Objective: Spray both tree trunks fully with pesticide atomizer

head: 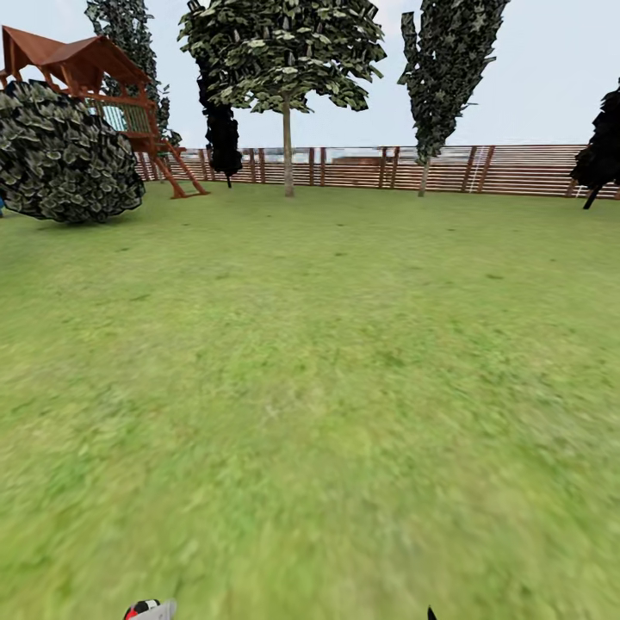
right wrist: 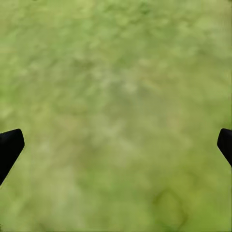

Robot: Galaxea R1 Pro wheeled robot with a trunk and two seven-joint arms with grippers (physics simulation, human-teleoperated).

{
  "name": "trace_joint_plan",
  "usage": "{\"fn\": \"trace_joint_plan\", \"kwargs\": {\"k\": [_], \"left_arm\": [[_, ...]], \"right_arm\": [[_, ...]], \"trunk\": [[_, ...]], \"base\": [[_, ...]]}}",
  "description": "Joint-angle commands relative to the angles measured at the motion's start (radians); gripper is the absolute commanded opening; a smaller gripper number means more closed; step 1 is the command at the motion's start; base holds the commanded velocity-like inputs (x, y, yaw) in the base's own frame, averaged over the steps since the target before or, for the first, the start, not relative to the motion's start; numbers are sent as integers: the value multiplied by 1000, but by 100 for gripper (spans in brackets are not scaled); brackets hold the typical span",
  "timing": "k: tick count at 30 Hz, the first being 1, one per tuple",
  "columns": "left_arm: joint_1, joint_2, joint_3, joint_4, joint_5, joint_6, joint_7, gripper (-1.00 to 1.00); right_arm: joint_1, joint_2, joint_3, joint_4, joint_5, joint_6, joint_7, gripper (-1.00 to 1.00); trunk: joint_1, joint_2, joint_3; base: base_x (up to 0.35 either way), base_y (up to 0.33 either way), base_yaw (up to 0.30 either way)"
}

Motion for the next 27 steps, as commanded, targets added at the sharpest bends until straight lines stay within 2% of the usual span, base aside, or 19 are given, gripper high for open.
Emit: {"fn": "trace_joint_plan", "kwargs": {"k": [1,22,23,27], "left_arm": [[0,0,1,0,0,0,0,-100],[0,5,5,-4,3,-1,2,-100],[0,7,10,-6,3,-1,2,-100],[-1,5,108,-12,3,-1,1,-100]], "right_arm": [[0,0,0,1,0,0,0,100],[0,0,1,14,0,0,0,100],[0,0,1,14,0,0,0,100],[0,0,1,14,0,0,0,100]], "trunk": [[0,0,0],[0,0,0],[0,0,0],[0,0,0]], "base": [[339,0,0],[339,0,0],[340,0,0],[339,0,0]]}}
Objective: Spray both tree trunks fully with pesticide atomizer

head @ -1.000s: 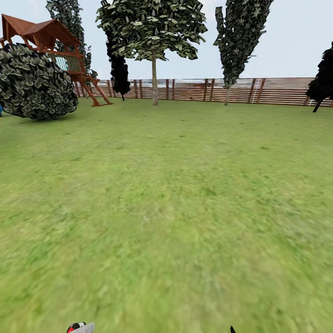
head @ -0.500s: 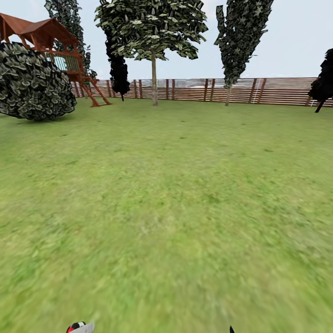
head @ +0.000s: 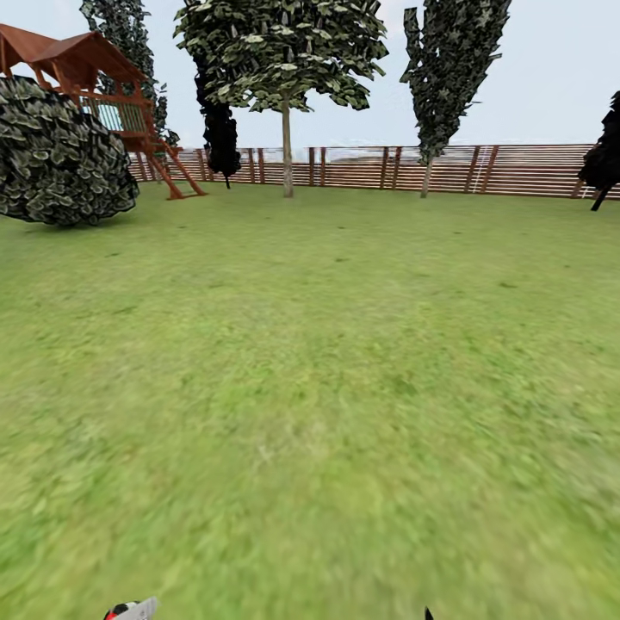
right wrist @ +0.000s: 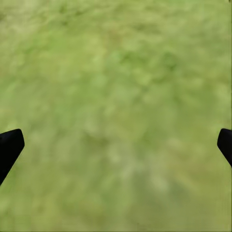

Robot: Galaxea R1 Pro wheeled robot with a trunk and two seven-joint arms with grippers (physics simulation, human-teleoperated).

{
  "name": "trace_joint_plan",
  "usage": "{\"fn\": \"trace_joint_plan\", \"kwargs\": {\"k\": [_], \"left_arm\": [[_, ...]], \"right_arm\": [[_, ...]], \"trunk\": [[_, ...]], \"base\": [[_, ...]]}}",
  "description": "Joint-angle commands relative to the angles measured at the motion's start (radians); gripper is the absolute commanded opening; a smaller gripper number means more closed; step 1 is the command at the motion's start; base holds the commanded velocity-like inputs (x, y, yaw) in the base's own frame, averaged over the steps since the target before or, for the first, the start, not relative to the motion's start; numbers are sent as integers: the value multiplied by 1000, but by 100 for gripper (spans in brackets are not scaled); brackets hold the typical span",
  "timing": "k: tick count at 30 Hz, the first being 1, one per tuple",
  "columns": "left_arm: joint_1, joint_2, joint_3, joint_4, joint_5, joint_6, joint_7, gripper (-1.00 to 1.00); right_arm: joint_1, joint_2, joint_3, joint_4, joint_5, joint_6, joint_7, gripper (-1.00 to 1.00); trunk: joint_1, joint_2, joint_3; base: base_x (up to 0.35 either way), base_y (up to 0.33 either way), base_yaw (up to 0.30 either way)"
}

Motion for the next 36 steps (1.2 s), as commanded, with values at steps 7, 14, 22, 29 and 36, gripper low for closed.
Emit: {"fn": "trace_joint_plan", "kwargs": {"k": [7,14,22,29,36], "left_arm": [[1,5,75,-3,-2,0,-3,-100],[2,6,96,-3,-3,-1,-2,-100],[4,-7,96,-1,-16,0,-8,-100],[4,-7,94,0,-17,1,-11,-100],[3,-10,45,7,-17,2,-10,-100]], "right_arm": [[0,0,0,0,0,0,0,100],[0,0,0,0,0,0,0,100],[0,0,0,0,0,0,0,100],[0,0,0,0,0,0,0,100],[0,0,0,0,0,0,-1,100]], "trunk": [[0,0,0],[0,0,0],[0,0,0],[0,0,0],[0,0,0]], "base": [[339,0,0],[339,0,0],[339,0,0],[339,0,0],[339,0,0]]}}
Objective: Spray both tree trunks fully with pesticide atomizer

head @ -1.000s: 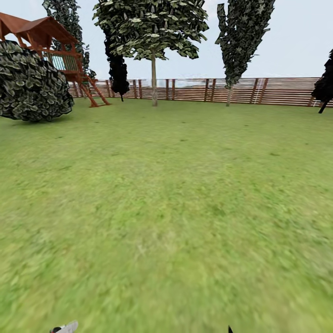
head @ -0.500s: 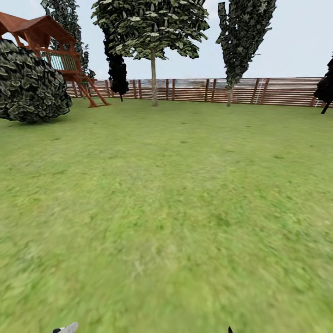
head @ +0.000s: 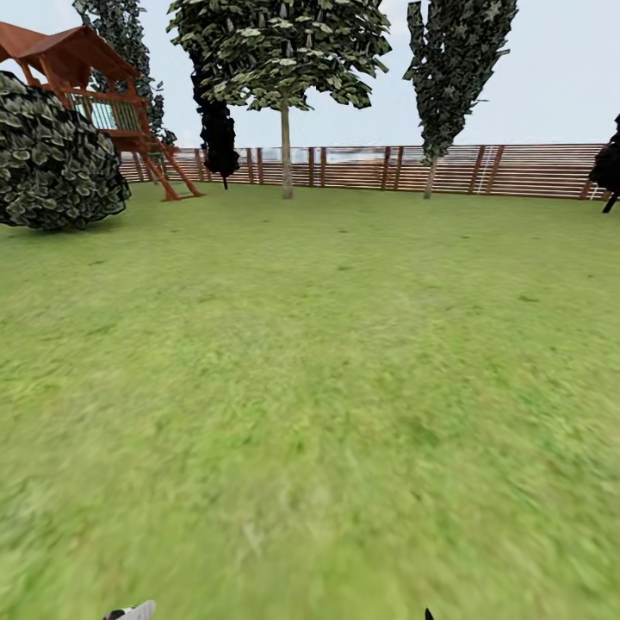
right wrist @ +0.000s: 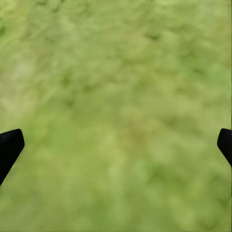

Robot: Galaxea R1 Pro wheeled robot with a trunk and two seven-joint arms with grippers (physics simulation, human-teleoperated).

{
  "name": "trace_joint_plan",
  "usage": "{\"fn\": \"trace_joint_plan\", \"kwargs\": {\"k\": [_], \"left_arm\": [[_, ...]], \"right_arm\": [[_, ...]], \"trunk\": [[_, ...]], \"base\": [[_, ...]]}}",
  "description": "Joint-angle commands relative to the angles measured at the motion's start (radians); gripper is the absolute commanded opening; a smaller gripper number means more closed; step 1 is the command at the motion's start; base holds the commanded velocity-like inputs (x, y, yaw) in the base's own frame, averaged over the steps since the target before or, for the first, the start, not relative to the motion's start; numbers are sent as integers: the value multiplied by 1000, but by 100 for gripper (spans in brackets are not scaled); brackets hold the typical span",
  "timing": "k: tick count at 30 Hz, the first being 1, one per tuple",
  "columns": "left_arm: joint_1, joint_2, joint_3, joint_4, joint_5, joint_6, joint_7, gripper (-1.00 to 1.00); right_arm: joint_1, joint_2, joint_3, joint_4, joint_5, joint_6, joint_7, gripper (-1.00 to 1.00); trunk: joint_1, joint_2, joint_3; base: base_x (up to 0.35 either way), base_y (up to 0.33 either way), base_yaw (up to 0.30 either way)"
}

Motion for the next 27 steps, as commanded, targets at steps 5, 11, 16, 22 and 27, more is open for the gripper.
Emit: {"fn": "trace_joint_plan", "kwargs": {"k": [5,11,16,22,27], "left_arm": [[0,2,-4,2,-1,1,0,-100],[0,0,-6,2,-1,1,0,-100],[0,2,-4,4,4,1,0,-100],[0,1,-4,4,0,1,0,-100],[0,2,-4,4,-1,1,0,-100]], "right_arm": [[0,0,0,0,0,0,0,100],[0,0,0,0,0,0,1,100],[0,0,0,0,0,0,0,100],[0,0,0,0,0,0,0,100],[0,0,0,0,0,0,0,100]], "trunk": [[0,0,0],[0,0,0],[0,0,0],[0,0,0],[0,0,0]], "base": [[339,0,0],[339,0,0],[339,0,0],[339,0,0],[339,0,0]]}}
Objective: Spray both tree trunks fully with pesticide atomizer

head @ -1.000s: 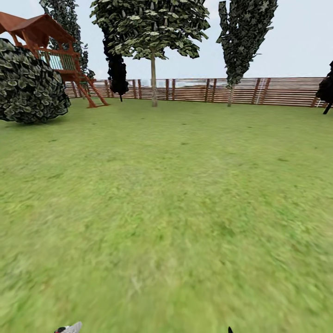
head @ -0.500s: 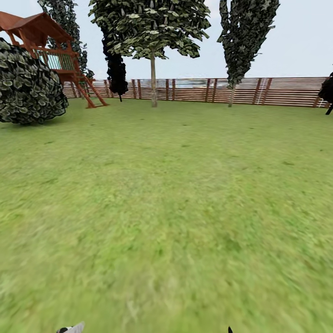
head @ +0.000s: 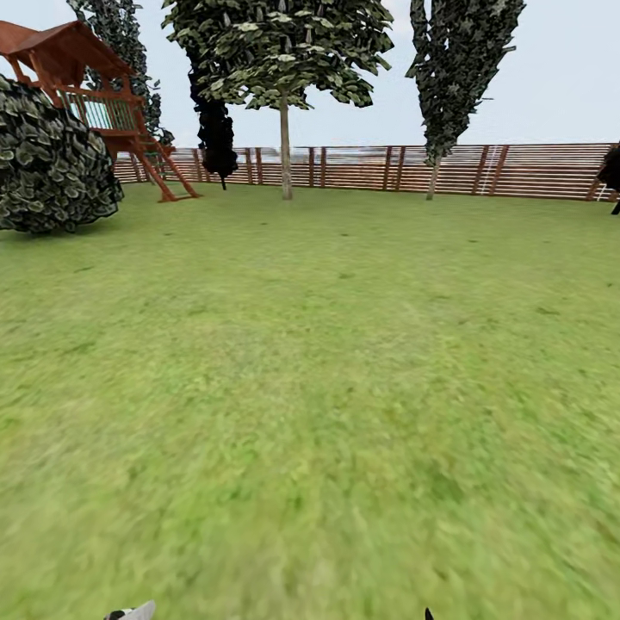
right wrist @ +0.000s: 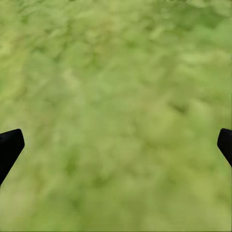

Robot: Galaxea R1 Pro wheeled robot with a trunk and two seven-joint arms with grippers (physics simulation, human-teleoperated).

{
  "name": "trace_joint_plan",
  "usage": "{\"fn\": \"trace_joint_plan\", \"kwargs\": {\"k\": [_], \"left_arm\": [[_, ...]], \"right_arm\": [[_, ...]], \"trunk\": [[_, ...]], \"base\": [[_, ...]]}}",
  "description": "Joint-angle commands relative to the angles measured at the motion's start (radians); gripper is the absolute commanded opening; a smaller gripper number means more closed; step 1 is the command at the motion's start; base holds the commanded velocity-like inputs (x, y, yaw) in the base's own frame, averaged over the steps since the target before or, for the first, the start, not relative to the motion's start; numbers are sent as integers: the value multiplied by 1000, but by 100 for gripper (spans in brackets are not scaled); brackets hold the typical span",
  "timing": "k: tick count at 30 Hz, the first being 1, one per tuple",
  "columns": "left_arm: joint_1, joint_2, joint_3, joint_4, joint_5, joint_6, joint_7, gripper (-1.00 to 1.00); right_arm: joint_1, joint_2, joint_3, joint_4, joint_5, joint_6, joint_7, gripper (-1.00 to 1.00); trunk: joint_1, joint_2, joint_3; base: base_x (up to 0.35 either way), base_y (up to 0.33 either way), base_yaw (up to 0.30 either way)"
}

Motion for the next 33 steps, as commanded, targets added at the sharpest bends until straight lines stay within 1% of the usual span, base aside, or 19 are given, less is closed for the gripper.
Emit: {"fn": "trace_joint_plan", "kwargs": {"k": [1,11,33], "left_arm": [[0,0,0,0,0,0,0,-100],[0,0,0,0,5,0,0,-100],[0,0,-1,0,1,0,0,-100]], "right_arm": [[0,0,0,0,0,0,0,100],[0,0,0,0,0,0,0,100],[0,0,0,0,0,0,0,100]], "trunk": [[0,0,0],[0,0,0],[0,0,0]], "base": [[339,0,0],[339,0,0],[339,0,0]]}}
